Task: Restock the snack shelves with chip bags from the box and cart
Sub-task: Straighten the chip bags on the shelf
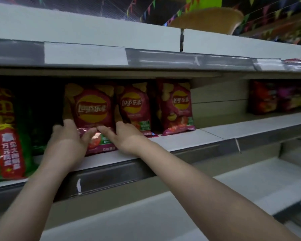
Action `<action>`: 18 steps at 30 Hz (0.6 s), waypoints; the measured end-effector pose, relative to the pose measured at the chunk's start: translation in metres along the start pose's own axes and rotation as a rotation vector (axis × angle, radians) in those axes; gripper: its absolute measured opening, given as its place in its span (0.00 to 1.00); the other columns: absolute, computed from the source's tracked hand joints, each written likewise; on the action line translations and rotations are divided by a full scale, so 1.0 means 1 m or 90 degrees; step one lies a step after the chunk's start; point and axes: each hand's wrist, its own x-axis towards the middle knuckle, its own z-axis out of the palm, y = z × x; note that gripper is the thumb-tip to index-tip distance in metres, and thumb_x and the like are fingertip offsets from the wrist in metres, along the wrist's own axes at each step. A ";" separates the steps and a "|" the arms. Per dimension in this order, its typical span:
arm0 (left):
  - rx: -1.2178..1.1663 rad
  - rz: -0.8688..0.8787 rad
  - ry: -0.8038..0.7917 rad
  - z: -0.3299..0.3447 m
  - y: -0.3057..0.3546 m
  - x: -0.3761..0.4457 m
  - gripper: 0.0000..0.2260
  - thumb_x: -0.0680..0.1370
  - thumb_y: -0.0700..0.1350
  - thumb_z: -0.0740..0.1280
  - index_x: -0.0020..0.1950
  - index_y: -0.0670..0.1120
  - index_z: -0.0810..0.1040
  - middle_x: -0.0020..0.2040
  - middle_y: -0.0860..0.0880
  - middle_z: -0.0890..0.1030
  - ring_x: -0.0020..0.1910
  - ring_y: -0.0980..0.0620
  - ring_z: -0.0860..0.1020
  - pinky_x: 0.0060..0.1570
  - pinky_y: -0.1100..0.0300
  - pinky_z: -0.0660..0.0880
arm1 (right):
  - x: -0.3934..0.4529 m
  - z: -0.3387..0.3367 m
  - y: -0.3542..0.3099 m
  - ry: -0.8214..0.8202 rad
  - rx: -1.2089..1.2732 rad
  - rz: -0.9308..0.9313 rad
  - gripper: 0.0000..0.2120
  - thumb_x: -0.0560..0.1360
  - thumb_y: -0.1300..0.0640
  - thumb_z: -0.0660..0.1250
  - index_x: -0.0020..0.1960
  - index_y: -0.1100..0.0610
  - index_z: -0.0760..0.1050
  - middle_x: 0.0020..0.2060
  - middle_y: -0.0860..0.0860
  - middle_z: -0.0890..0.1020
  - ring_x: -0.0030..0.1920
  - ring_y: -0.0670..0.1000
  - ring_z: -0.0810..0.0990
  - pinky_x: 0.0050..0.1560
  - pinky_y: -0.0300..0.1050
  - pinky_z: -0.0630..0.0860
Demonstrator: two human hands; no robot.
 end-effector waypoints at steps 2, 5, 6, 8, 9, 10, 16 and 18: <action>-0.026 0.096 0.148 0.003 0.002 -0.011 0.28 0.76 0.49 0.71 0.65 0.34 0.64 0.57 0.28 0.70 0.57 0.28 0.70 0.52 0.39 0.69 | -0.014 -0.005 0.006 0.092 0.025 -0.031 0.32 0.80 0.39 0.55 0.72 0.63 0.63 0.63 0.62 0.72 0.62 0.61 0.72 0.58 0.51 0.70; -0.164 0.325 0.280 0.015 0.031 -0.046 0.26 0.76 0.50 0.69 0.66 0.36 0.67 0.60 0.33 0.72 0.61 0.35 0.69 0.60 0.44 0.67 | -0.049 -0.020 0.026 0.268 0.142 -0.150 0.21 0.81 0.51 0.61 0.71 0.59 0.68 0.66 0.56 0.71 0.65 0.56 0.72 0.63 0.48 0.70; -0.251 0.393 0.243 0.022 0.047 -0.060 0.23 0.76 0.50 0.67 0.66 0.38 0.69 0.60 0.37 0.73 0.62 0.41 0.70 0.62 0.52 0.67 | -0.064 -0.027 0.036 0.295 0.171 -0.176 0.20 0.81 0.55 0.63 0.71 0.57 0.68 0.66 0.54 0.71 0.65 0.53 0.73 0.64 0.48 0.71; -0.397 0.494 0.131 0.034 0.083 -0.086 0.15 0.77 0.49 0.62 0.59 0.42 0.75 0.57 0.45 0.74 0.57 0.56 0.72 0.59 0.70 0.66 | -0.095 -0.043 0.059 0.346 0.214 -0.167 0.20 0.79 0.60 0.64 0.70 0.54 0.69 0.65 0.51 0.73 0.62 0.50 0.75 0.63 0.49 0.74; -0.445 0.534 0.085 0.043 0.103 -0.101 0.12 0.77 0.49 0.61 0.56 0.45 0.76 0.55 0.48 0.73 0.55 0.64 0.72 0.56 0.76 0.64 | -0.112 -0.053 0.076 0.379 0.232 -0.136 0.20 0.78 0.62 0.65 0.69 0.54 0.70 0.64 0.51 0.74 0.60 0.49 0.76 0.61 0.48 0.75; -0.476 0.561 0.051 0.051 0.121 -0.113 0.09 0.77 0.49 0.60 0.53 0.47 0.76 0.55 0.49 0.73 0.54 0.69 0.70 0.54 0.79 0.63 | -0.129 -0.063 0.092 0.405 0.251 -0.107 0.19 0.77 0.62 0.65 0.67 0.54 0.71 0.61 0.51 0.76 0.58 0.48 0.78 0.59 0.47 0.76; -0.583 0.589 -0.246 0.112 0.224 -0.211 0.03 0.79 0.43 0.65 0.49 0.52 0.76 0.50 0.51 0.74 0.50 0.68 0.73 0.48 0.79 0.65 | -0.256 -0.121 0.191 0.546 0.159 0.121 0.10 0.77 0.61 0.67 0.58 0.55 0.76 0.54 0.50 0.82 0.51 0.46 0.81 0.52 0.37 0.77; -0.615 0.615 -0.328 0.121 0.259 -0.258 0.04 0.79 0.41 0.65 0.49 0.50 0.77 0.50 0.51 0.74 0.50 0.66 0.73 0.46 0.79 0.66 | -0.310 -0.140 0.214 0.587 0.117 0.197 0.09 0.77 0.61 0.67 0.57 0.56 0.76 0.51 0.50 0.82 0.48 0.47 0.81 0.48 0.39 0.77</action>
